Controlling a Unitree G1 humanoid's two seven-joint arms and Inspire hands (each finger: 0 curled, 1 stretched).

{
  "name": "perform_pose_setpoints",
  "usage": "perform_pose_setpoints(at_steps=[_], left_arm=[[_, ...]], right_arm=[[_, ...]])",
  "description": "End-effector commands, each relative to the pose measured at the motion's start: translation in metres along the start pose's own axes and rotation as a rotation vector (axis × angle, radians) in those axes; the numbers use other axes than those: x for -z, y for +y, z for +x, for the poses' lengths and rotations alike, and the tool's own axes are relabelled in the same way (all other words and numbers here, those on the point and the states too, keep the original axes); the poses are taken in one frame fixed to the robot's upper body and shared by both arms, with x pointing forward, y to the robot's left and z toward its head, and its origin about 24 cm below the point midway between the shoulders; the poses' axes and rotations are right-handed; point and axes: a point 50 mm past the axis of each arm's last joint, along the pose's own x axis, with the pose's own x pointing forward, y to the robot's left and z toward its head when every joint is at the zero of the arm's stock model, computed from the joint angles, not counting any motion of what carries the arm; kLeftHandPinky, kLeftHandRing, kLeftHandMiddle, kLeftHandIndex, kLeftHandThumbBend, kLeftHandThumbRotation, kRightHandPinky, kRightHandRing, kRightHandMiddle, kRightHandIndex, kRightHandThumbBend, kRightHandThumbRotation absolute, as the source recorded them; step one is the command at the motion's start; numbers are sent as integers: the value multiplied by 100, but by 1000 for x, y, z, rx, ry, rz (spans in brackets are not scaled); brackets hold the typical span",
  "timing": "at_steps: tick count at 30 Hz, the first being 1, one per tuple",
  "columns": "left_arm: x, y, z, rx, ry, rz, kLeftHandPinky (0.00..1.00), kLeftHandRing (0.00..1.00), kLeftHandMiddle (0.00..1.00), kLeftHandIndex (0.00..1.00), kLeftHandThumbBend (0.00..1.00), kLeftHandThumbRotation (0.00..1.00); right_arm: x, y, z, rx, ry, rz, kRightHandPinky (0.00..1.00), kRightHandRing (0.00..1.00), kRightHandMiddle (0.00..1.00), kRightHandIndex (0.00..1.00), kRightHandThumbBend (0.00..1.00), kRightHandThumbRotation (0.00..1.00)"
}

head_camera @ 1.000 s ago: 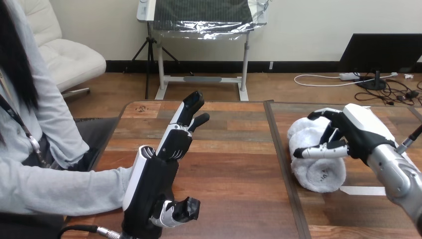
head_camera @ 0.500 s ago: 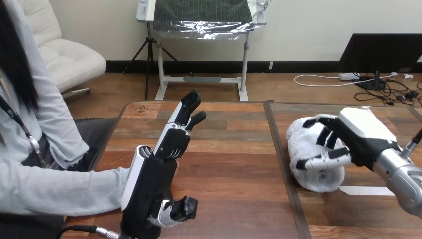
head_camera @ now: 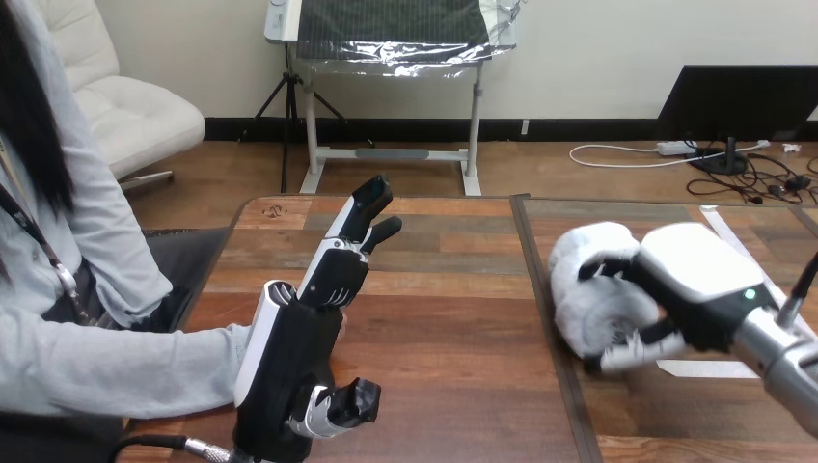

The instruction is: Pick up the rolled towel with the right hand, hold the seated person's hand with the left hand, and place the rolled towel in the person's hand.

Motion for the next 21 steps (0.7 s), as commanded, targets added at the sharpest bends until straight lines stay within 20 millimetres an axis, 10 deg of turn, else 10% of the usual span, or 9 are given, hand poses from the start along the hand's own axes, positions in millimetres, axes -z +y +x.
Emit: perform_pose_setpoints(at_steps=[1, 21], left_arm=[[-2, 4, 17, 12, -70, 15, 90, 97, 97, 94, 92, 88], [-3, 3, 15, 14, -71, 17, 89, 96, 97, 94, 91, 86]], right_arm=[[-7, 11, -3, -69, -97, -98, 64, 68, 70, 72, 100, 51], [6, -7, -14, 78, -116, -161, 63, 66, 67, 72, 100, 50]])
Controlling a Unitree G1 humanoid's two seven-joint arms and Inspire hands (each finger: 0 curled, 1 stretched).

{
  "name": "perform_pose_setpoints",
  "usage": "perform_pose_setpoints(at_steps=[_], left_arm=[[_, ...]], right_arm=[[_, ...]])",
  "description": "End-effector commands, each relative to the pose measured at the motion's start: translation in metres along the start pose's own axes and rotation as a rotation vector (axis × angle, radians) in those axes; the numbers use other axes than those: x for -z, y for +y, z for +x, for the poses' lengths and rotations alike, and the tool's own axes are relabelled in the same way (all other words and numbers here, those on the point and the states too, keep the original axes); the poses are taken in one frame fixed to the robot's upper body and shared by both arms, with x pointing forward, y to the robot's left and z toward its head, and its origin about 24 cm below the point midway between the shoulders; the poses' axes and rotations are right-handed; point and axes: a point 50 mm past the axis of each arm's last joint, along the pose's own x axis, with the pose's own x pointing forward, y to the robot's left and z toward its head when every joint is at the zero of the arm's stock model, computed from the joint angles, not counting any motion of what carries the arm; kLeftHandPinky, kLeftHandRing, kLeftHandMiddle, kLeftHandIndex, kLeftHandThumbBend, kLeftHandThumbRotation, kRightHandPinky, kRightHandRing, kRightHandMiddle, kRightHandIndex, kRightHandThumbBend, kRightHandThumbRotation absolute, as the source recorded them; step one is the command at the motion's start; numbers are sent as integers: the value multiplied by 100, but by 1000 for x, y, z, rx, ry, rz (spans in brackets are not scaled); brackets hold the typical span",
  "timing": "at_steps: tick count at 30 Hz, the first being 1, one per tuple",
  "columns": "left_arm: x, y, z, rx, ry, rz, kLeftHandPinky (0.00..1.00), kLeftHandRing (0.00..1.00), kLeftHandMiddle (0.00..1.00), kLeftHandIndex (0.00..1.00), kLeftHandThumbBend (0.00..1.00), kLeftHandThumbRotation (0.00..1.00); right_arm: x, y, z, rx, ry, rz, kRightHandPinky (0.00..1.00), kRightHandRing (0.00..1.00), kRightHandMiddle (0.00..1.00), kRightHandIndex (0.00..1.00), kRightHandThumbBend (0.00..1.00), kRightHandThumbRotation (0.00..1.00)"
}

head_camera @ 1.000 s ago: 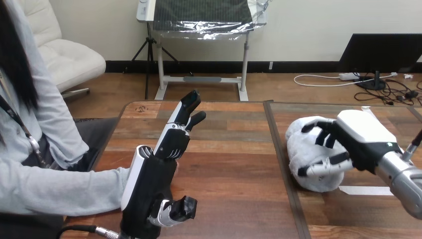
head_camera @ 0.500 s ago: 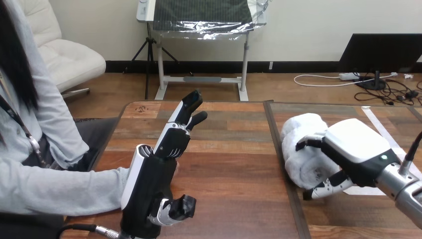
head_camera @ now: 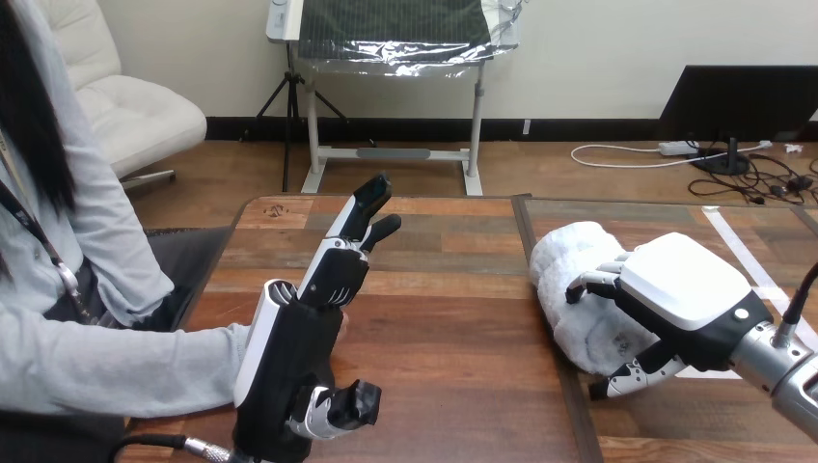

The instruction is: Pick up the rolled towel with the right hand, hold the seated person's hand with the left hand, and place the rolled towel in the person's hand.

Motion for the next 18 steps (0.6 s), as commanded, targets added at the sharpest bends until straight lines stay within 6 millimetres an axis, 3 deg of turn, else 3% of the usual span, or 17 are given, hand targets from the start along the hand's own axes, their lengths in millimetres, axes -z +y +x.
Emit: perform_pose_setpoints(at_steps=[1, 18], left_arm=[[-2, 3, 15, 9, -60, 10, 89, 96, 97, 94, 91, 86], [-1, 3, 14, 12, -56, 9, 89, 96, 97, 94, 91, 85]], right_arm=[[10, -8, -8, 16, 15, -9, 62, 66, 67, 72, 100, 49], [16, -21, -13, 198, 103, 127, 56, 63, 65, 70, 100, 42]])
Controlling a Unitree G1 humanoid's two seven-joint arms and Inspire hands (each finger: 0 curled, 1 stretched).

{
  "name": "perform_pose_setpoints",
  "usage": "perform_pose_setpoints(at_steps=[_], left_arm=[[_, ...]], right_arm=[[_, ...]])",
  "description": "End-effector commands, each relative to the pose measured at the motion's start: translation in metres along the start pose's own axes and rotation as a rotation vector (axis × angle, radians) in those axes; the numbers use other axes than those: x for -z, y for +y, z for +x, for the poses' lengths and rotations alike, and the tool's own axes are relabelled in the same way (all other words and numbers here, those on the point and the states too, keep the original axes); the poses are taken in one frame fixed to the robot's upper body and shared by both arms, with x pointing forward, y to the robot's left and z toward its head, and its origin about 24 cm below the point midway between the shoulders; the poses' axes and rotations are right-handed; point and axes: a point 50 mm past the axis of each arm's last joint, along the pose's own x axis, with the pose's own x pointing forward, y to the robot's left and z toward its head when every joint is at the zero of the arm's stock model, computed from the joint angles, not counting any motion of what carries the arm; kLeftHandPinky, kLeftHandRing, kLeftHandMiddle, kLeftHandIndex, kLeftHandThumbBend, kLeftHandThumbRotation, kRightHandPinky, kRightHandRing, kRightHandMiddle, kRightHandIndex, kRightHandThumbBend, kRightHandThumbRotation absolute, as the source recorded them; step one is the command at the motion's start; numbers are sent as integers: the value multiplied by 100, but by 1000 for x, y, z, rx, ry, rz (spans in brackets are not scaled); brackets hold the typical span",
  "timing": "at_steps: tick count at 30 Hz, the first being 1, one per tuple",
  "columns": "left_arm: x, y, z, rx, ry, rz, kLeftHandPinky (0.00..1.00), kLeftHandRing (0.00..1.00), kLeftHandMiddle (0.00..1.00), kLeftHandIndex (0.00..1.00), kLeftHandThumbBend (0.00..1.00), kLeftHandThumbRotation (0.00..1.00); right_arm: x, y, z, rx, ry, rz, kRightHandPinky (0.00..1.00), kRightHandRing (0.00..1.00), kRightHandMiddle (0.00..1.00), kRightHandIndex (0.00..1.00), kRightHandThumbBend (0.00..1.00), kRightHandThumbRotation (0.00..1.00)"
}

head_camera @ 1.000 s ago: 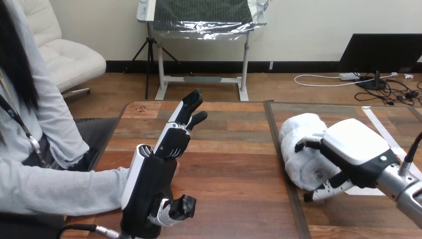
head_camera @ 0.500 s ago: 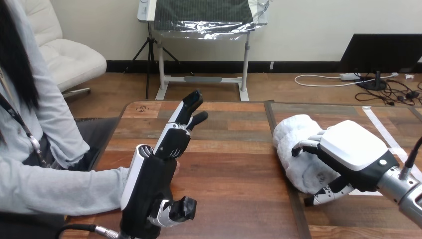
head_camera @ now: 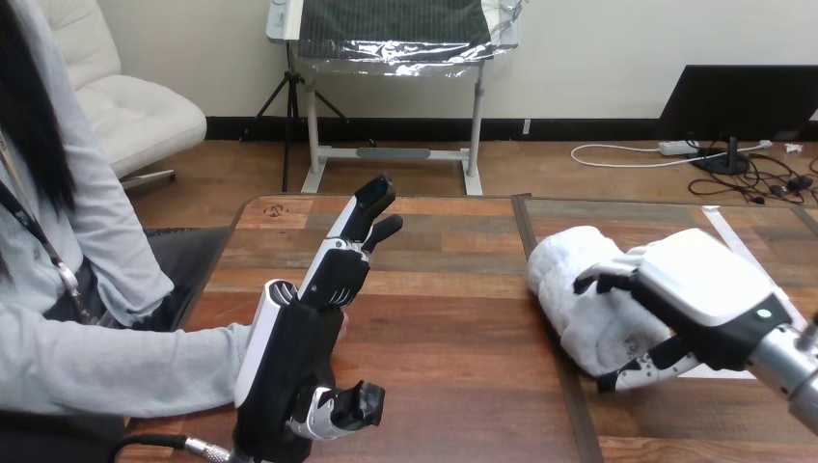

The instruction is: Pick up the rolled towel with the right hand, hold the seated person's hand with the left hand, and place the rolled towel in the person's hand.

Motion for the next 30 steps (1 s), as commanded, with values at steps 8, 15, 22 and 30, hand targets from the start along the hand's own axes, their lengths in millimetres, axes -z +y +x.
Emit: perform_pose_setpoints(at_steps=[8, 15, 22, 30], left_arm=[[-1, 3, 15, 11, -54, 1, 90, 96, 97, 94, 92, 85], [0, 2, 14, 21, -45, -7, 91, 97, 97, 94, 93, 86], [0, 2, 15, 18, -49, -6, 91, 97, 97, 94, 93, 86], [-1, 2, 15, 5, -57, 6, 89, 96, 97, 92, 92, 86]], right_arm=[[7, -22, 1, 161, 37, 51, 54, 62, 65, 69, 98, 42], [7, -25, 1, 175, 18, 53, 53, 61, 64, 68, 100, 42], [5, -28, 1, 188, -8, 51, 52, 59, 62, 66, 100, 39], [5, -32, 1, 196, -27, 58, 50, 58, 61, 64, 100, 36]])
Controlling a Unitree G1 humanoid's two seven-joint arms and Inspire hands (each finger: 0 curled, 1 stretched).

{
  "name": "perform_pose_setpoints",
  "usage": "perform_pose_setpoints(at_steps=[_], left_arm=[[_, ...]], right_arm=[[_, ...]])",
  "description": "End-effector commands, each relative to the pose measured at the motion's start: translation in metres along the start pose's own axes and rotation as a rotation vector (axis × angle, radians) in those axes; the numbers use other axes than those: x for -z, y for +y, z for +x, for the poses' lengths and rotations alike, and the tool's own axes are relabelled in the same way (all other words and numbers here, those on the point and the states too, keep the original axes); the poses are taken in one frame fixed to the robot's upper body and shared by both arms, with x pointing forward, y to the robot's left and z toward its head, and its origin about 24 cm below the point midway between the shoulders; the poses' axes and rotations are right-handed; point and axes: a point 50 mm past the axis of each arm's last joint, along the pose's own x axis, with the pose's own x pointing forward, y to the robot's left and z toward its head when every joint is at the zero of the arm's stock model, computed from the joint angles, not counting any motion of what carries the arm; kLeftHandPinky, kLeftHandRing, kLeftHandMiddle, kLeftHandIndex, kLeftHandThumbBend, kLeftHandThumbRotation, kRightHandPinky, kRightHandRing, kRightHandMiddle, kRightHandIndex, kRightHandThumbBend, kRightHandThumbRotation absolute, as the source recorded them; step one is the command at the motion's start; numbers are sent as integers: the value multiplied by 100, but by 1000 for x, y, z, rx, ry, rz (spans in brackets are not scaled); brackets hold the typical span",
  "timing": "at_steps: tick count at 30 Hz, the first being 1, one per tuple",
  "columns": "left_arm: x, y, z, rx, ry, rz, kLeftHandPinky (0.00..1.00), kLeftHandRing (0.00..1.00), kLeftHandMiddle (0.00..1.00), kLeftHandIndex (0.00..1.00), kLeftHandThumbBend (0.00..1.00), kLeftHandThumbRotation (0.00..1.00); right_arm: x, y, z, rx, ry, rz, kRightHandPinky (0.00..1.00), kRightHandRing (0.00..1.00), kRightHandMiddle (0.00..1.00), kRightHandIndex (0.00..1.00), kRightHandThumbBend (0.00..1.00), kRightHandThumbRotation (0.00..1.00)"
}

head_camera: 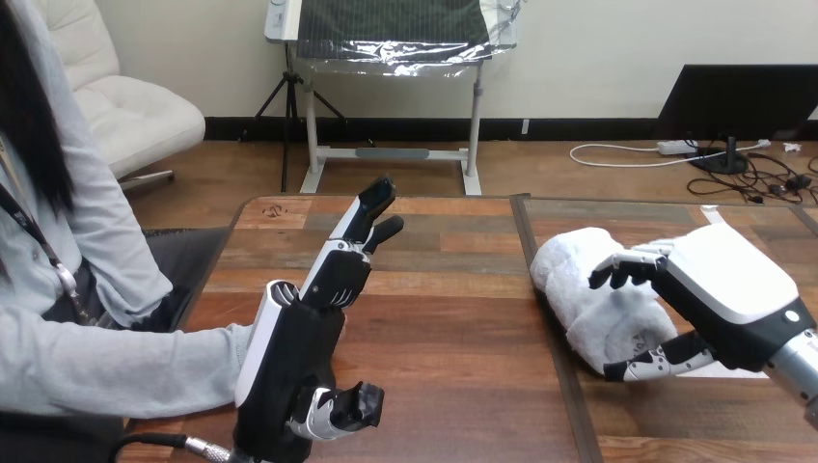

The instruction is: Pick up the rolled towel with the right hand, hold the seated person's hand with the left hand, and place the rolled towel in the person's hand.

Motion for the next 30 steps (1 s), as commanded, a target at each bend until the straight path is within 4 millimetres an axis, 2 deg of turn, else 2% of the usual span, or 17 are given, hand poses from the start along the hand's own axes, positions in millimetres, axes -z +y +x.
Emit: perform_pose_setpoints(at_steps=[1, 13, 30], left_arm=[[-2, 3, 15, 0, -61, 13, 89, 96, 97, 92, 91, 86], [-1, 2, 13, 11, -43, 2, 92, 97, 97, 93, 91, 86], [0, 3, 14, 17, -39, 4, 93, 97, 98, 92, 92, 85]], right_arm=[[4, -24, 9, 112, -18, -14, 50, 58, 61, 64, 100, 35], [2, -30, 10, 156, -27, 28, 49, 59, 61, 63, 100, 32], [0, -31, 13, 159, -8, 49, 49, 59, 61, 62, 100, 31]])
